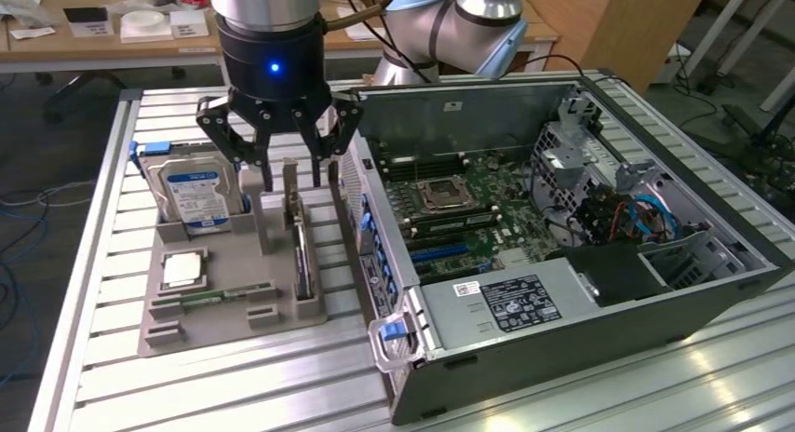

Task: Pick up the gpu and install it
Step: 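Pick up the gpu and move the gpu toward the slot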

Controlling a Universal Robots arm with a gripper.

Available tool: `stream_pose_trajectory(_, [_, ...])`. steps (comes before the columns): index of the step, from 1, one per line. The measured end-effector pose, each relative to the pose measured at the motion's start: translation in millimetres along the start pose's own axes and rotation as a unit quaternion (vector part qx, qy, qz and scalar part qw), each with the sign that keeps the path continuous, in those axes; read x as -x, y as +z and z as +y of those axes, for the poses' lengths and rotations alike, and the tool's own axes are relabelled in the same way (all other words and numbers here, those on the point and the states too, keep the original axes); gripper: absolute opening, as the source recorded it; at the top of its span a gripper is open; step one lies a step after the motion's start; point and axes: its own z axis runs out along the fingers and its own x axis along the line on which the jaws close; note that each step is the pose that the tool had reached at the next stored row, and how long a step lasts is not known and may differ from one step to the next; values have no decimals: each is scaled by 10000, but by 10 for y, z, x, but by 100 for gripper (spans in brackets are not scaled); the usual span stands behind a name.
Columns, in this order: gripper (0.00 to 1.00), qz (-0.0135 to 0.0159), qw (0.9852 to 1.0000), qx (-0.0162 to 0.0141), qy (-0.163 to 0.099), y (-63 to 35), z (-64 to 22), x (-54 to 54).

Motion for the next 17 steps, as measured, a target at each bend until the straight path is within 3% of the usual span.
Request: stream_pose_trajectory(17, [53,0,10000,0,0,279,-13,-7])
